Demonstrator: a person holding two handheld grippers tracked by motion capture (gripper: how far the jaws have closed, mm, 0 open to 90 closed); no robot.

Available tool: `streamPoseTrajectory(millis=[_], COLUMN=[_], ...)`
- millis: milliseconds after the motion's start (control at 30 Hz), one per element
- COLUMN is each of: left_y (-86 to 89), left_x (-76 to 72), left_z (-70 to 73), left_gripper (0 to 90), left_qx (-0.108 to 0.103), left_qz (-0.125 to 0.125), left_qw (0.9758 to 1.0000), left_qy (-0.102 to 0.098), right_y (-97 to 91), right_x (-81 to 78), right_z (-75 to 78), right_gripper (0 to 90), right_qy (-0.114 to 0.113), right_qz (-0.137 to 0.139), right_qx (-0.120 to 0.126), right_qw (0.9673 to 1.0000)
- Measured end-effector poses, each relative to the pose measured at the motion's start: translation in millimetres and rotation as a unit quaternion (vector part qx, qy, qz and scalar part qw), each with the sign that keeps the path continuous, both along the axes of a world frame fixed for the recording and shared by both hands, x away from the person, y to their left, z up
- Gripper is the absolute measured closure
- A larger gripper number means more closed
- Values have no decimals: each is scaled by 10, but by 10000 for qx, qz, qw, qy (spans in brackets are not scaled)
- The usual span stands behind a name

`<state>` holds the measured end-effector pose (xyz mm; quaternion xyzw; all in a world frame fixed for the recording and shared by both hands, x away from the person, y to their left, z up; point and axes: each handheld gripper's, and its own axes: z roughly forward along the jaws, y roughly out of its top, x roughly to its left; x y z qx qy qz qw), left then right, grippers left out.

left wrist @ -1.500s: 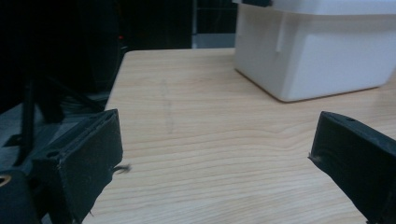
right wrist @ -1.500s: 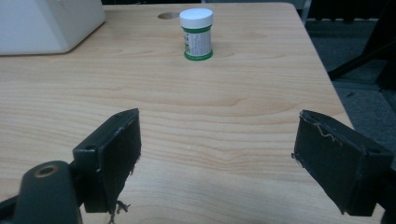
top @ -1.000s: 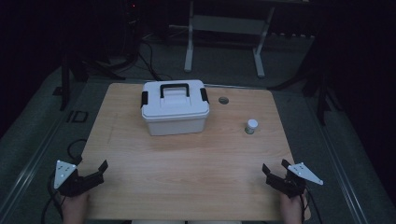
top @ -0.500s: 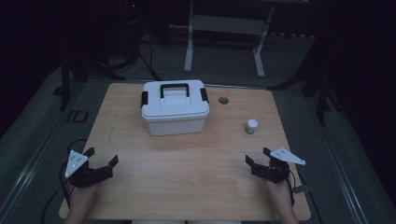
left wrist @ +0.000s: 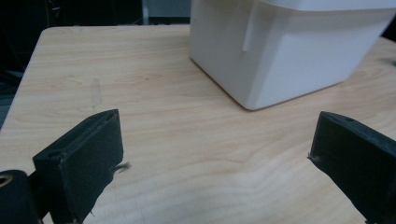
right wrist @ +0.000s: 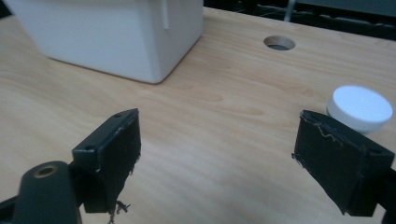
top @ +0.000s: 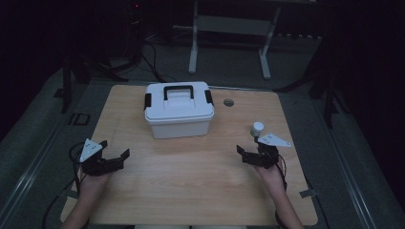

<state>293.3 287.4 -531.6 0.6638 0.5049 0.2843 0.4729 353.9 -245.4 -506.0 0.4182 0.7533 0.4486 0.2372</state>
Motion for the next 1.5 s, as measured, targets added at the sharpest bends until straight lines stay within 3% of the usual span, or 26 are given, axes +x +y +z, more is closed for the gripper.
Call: streamPoseTrajectory(millis=[233, 300, 467, 567, 633, 767, 867, 1033, 1100, 1167, 1333, 1400, 1500], left_y=[-68, -90, -166, -199, -219, -280, -337, -437, -472, -494, -538, -544, -586], left_x=[219, 282, 423, 500, 550, 656, 741, 877, 912, 958, 1052, 1102, 1156], left_z=[11, 13, 6, -21, -43, -59, -53, -45, -54, -69, -97, -94, -73], left_gripper=[62, 63, 164, 248, 388, 501, 640, 762, 787, 827, 866, 889, 891], left_qx=[249, 301, 404, 368, 334, 290, 277, 388, 488, 459, 406, 237, 313], left_qz=[-44, -131, -284, -397, -457, -532, -557, -570, -545, -561, -483, -500, -577], left_qw=[9997, 9994, 9987, 9983, 9980, 9974, 9968, 9947, 9940, 9936, 9947, 9948, 9945], left_qy=[11, 52, 137, 224, 264, 386, 511, 760, 813, 870, 818, 855, 817], right_y=[154, 197, 329, 408, 457, 535, 568, 650, 682, 728, 845, 898, 980], right_x=[246, 308, 454, 533, 584, 677, 753, 824, 849, 876, 952, 982, 1019], right_z=[2, -5, -47, -75, -91, -108, -117, -140, -147, -157, -197, -212, -227], right_gripper=[240, 326, 421, 508, 570, 752, 873, 899, 899, 899, 899, 899, 899], right_qy=[-28, -41, -70, -52, 18, -29, 50, 92, 99, 90, 143, 174, 158], right_qz=[121, 167, 229, 274, 315, 212, 73, -34, 2, 0, 39, 58, 59], right_qx=[-69, -91, -237, -309, -309, -396, -354, -321, -197, -202, -24, 34, 81], right_qw=[9999, 9998, 9994, 9991, 9990, 9990, 9993, 9994, 9998, 9998, 9999, 9998, 9998])
